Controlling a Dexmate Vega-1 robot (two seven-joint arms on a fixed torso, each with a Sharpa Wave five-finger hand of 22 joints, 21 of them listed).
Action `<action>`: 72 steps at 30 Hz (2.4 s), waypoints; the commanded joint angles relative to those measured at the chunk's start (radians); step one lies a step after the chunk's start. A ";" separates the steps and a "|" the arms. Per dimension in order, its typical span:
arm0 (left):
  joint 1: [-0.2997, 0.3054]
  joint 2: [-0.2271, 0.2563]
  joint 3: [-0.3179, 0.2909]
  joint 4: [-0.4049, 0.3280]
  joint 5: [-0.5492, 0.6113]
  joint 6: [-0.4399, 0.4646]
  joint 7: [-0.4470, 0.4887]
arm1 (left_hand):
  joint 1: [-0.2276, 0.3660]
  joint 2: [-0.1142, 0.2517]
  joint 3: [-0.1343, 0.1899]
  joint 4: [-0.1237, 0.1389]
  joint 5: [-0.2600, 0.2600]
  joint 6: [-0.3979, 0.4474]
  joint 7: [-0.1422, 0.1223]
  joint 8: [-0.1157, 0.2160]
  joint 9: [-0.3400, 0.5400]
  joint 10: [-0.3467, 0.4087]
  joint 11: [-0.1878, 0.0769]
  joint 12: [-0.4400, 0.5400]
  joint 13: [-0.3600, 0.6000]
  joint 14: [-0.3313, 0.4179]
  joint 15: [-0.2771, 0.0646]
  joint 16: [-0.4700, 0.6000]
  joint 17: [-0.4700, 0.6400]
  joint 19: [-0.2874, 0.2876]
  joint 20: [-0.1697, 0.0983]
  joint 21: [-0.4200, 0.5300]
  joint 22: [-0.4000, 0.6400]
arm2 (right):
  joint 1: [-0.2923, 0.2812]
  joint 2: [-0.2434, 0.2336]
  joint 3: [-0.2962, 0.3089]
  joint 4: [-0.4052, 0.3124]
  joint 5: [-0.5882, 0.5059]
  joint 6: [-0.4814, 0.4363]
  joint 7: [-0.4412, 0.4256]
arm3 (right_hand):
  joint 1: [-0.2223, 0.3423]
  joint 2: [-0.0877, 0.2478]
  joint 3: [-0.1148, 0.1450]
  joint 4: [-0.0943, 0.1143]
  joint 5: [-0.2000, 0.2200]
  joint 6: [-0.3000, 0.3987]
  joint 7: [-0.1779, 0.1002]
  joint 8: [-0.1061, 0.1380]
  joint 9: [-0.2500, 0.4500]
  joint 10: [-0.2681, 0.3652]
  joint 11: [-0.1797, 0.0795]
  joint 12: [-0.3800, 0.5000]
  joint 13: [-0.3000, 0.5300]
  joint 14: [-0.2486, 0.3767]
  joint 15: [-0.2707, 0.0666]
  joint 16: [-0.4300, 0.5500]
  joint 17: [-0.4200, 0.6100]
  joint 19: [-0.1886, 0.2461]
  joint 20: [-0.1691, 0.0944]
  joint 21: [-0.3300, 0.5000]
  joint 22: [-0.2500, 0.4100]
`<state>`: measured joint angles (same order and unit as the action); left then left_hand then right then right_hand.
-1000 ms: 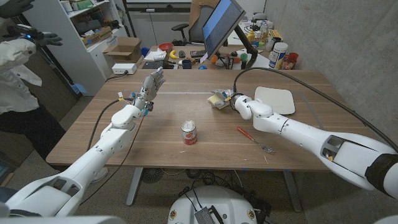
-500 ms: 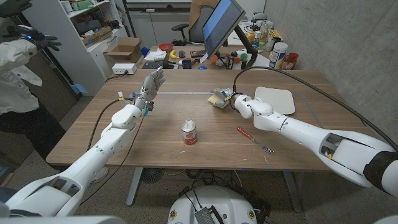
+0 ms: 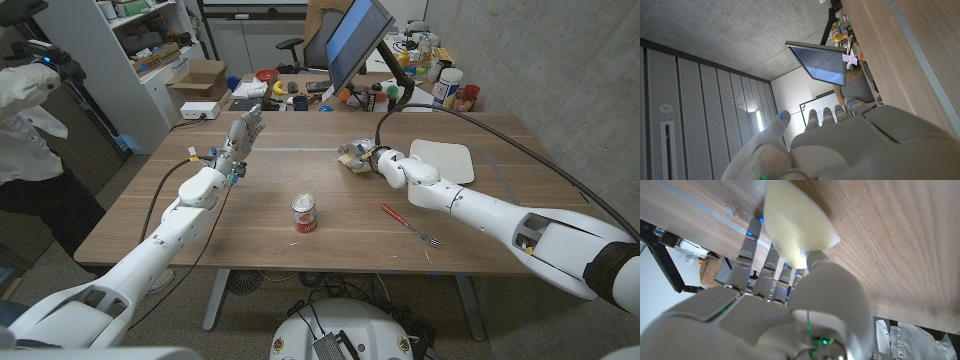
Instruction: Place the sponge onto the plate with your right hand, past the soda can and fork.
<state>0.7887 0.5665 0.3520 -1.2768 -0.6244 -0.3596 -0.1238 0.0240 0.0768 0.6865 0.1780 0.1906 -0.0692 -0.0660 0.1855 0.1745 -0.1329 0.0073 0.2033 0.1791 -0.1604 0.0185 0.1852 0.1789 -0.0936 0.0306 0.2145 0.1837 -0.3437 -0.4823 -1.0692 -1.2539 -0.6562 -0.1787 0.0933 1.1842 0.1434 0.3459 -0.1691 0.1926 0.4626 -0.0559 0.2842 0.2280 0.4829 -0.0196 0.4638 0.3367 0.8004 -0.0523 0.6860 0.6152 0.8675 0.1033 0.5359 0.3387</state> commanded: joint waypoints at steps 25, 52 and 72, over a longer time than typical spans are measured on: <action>-0.009 0.004 0.004 -0.005 0.014 -0.005 0.003 | -0.011 0.092 -0.005 0.004 0.001 0.002 0.000 0.000 0.005 -0.027 -0.002 -0.008 0.005 -0.016 0.002 -0.001 0.006 -0.013 -0.016 -0.005 0.003 | -0.038 -0.003 0.075 0.072 -0.012 0.253 -0.459 | 0.245 -0.001 -0.016 0.012 -0.004 0.436 0.112 0.169 0.151 0.206 0.066 0.358 0.271 0.248 -0.162 -0.048 0.204 0.179 -0.328 0.282 0.122; 0.039 0.022 -0.015 -0.069 0.012 -0.021 0.028 | -0.011 0.093 -0.007 0.003 0.001 0.005 -0.002 0.000 0.005 -0.025 0.000 -0.006 0.005 -0.015 0.001 0.001 0.006 -0.014 -0.017 -0.005 0.002 | -0.046 -0.056 0.131 -0.073 -0.055 0.217 -0.395 | 0.260 -0.003 -0.025 0.015 -0.005 0.439 0.110 0.172 0.151 0.209 0.066 0.362 0.267 0.260 -0.160 -0.070 0.216 0.168 -0.328 0.311 0.126; 0.100 0.044 -0.036 -0.161 0.025 -0.027 0.078 | -0.011 0.093 -0.008 0.003 0.001 0.007 -0.003 0.000 0.005 -0.025 0.000 -0.005 0.005 -0.015 0.001 0.001 0.006 -0.014 -0.016 -0.005 0.002 | -0.016 -0.088 0.154 -0.083 -0.084 0.199 -0.338 | 0.263 -0.003 -0.032 0.022 -0.005 0.440 0.104 0.174 0.152 0.192 0.064 0.360 0.272 0.255 -0.158 -0.092 0.226 0.144 -0.328 0.329 0.127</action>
<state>0.8575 0.5998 0.3271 -1.3906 -0.6098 -0.3826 -0.0845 0.0241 0.0768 0.6824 0.1820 0.1905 -0.0661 -0.0626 0.1855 0.1745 -0.1492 0.0051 0.1954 0.1791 -0.1689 0.0200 0.1852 0.1788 -0.1061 0.0182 0.2108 0.1837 -0.3897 -0.5453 -0.9328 -1.3307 -0.7259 0.0245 -0.2776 1.3840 0.0860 0.3171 -0.1488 0.1800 0.8562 0.0165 0.4480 0.3786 0.6730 0.0381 0.7711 0.6043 0.9671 -0.0560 0.5989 0.8363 1.0560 -0.1463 0.8596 0.4615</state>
